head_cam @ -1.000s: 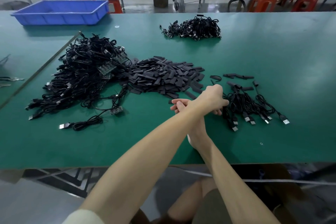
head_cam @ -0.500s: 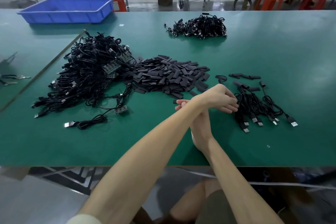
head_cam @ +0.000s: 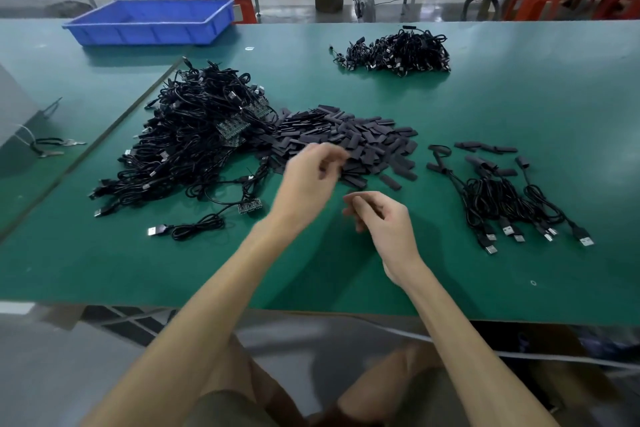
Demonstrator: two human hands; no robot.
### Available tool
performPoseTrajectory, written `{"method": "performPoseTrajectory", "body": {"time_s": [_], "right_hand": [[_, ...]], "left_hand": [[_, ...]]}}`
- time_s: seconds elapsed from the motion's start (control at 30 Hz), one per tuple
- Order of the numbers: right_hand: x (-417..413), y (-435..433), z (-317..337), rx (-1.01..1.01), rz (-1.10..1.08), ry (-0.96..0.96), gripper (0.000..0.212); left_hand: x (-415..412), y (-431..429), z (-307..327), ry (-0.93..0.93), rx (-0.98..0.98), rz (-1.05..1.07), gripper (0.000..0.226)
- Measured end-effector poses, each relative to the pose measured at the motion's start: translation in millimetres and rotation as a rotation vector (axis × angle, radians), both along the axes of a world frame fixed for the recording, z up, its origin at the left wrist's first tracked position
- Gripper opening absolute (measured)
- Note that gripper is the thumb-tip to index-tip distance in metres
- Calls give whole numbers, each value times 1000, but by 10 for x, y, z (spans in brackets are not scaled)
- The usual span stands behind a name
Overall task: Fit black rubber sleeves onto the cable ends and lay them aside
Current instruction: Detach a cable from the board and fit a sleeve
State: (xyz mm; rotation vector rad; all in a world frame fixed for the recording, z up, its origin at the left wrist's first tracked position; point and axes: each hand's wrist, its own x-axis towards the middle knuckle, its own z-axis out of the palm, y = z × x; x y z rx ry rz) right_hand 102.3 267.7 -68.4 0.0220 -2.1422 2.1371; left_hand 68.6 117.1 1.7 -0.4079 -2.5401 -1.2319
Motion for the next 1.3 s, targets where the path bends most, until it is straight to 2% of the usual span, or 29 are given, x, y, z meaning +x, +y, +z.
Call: {"method": "performPoseTrajectory", "body": {"time_s": [0.07, 0.1, 0.2, 0.27, 0.37, 0.43, 0.5, 0.57, 0.7, 0.9, 1.07, 1.3], "right_hand": [[-2, 10, 3, 3, 12, 0, 17], [1, 9, 4, 7, 20, 3, 17], [16, 6, 7, 13, 29, 8, 16], [19, 9, 16, 19, 34, 2, 14], [23, 4, 28, 31, 42, 1, 13], [33, 3, 32, 55, 48, 6, 12], [43, -3, 41, 92, 73, 11, 10], [49, -12, 52, 158, 111, 28, 8], [67, -47, 72, 303, 208, 73, 15], [45, -58, 51, 415, 180, 37, 17], [40, -63, 45, 362, 152, 1, 13], [53, -78, 37, 385, 128, 15, 18]], "left_hand": [[53, -452, -61, 100, -468, 121, 20], [86, -655, -97, 89, -602, 156, 23], [154, -1103, -205, -166, -713, 180, 55], [175, -1259, -281, -243, -674, 172, 53], [178, -1300, -359, -114, -463, 173, 27], [185, -1220, -356, -33, -318, 164, 21], [206, -1075, -352, -71, -207, 96, 15], [232, -898, -372, -162, -119, 40, 1], [274, -619, -453, -194, -2, 0, 10], [303, -454, -469, -236, 41, -20, 14], [332, -444, -438, -280, -74, -28, 5], [391, -342, -406, -306, -60, 79, 5]]}}
